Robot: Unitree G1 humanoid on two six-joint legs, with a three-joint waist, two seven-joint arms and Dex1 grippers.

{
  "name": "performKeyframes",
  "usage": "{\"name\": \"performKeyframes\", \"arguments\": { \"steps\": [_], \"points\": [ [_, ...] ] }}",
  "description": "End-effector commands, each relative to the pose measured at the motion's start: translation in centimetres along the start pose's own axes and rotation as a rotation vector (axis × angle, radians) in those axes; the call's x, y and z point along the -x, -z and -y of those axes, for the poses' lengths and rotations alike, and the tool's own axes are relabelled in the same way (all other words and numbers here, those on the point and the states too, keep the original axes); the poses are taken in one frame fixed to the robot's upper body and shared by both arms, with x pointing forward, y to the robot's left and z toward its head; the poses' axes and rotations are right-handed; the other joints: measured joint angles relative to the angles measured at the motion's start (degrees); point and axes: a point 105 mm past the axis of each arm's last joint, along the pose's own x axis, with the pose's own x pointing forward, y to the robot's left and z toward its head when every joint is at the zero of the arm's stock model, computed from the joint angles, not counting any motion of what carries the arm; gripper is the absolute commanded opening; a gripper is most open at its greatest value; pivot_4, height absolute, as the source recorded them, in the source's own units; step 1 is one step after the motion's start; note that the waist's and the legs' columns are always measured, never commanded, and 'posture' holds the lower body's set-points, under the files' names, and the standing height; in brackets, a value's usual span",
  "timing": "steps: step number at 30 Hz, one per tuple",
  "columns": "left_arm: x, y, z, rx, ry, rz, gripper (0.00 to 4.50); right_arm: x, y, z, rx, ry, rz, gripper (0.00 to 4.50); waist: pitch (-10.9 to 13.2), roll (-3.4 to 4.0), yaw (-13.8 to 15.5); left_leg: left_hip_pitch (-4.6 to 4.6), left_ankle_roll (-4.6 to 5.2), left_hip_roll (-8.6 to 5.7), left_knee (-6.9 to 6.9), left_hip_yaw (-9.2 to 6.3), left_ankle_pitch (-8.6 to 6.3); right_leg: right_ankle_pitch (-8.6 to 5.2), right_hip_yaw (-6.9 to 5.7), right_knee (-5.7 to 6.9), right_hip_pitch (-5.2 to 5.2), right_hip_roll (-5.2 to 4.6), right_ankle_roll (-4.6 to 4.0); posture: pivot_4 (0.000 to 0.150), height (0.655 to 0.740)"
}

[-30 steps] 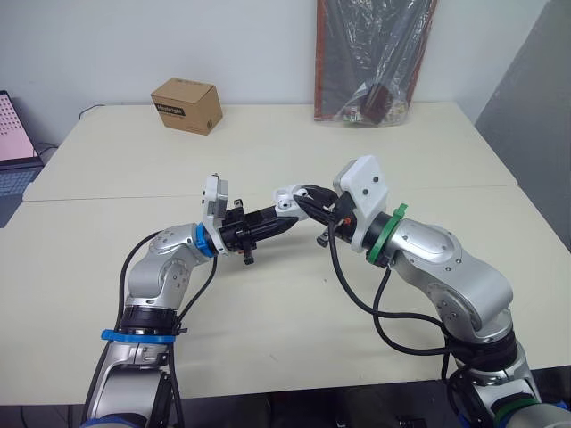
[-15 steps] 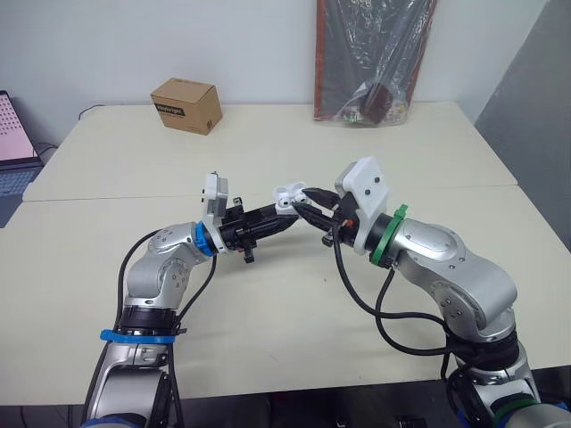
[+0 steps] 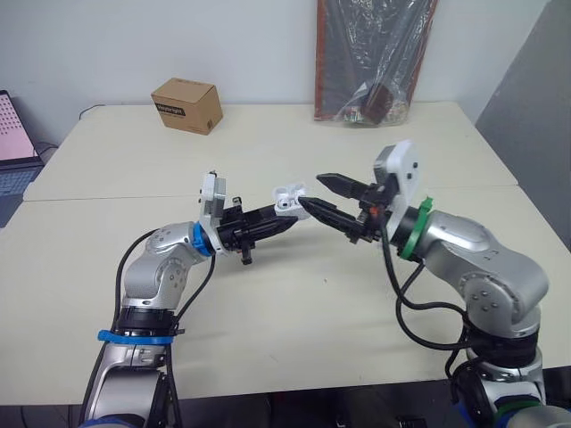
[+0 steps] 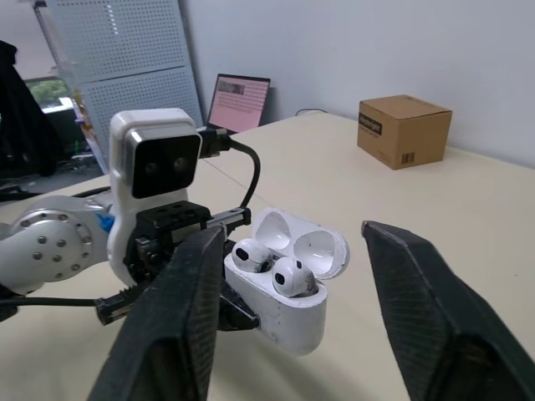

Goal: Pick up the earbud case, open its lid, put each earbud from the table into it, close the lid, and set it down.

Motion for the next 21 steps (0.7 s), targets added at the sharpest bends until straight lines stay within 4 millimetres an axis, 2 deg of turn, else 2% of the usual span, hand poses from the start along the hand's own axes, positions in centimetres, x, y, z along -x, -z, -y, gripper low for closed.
{"name": "performKeyframes", "arguments": {
  "steps": [1, 5, 9, 11, 15, 21],
  "points": [
    [0.0, -1.2, 0.4, -0.049, 0.027, 0.018, 0.75, 0.0, -1.8, 1.2, 0.044, 0.024, 0.023, 1.51, 0.0, 0.0, 0.0, 0.02, 0.0, 0.0, 0.0, 0.02, 0.0, 0.0, 0.02, 0.0, 0.01, 0.0, 0.0, 0.15, 0.74],
    [0.0, -1.3, 0.6, -0.05, 0.037, 0.017, 0.75, -0.7, -1.3, 2.4, 0.079, 0.044, -0.019, 0.03, 0.0, 0.0, 0.0, 0.04, 0.0, 0.01, -0.02, 0.01, 0.0, 0.0, 0.0, 0.0, 0.02, 0.01, 0.0, 0.15, 0.74],
    [0.1, -1.3, 0.9, -0.046, 0.05, 0.01, 0.75, -1.6, -0.7, 2.7, 0.135, 0.008, -0.059, 0.03, 0.0, 0.0, -0.1, 0.02, 0.0, 0.0, -0.07, 0.06, 0.0, 0.0, 0.05, -0.03, -0.02, 0.0, 0.0, 0.15, 0.74],
    [0.1, -1.2, 1.1, -0.042, 0.061, 0.003, 0.75, -2.3, 0.3, 2.8, 0.15, -0.04, -0.111, 0.03, 0.0, 0.0, -0.1, 0.04, 0.0, 0.0, -0.13, 0.06, 0.0, 0.0, 0.05, -0.03, -0.04, 0.0, 0.0, 0.15, 0.74],
    [0.0, -1.1, 1.4, -0.033, 0.072, -0.004, 0.75, -3.6, 1.3, 4.2, 0.173, -0.038, -0.167, 0.03, 0.0, 0.0, -0.1, 0.09, 0.0, 0.01, -0.24, 0.04, 0.0, 0.01, 0.02, -0.02, -0.03, 0.0, -0.01, 0.15, 0.74],
    [-0.2, -1.1, 1.6, -0.028, 0.077, -0.004, 0.75, -4.6, 2.4, 3.7, 0.179, -0.124, -0.204, 0.03, 0.0, 0.0, 0.0, 0.07, 0.0, 0.0, -0.3, 0.05, 0.0, 0.01, 0.01, -0.06, -0.04, -0.03, -0.01, 0.15, 0.74]
  ]
}}
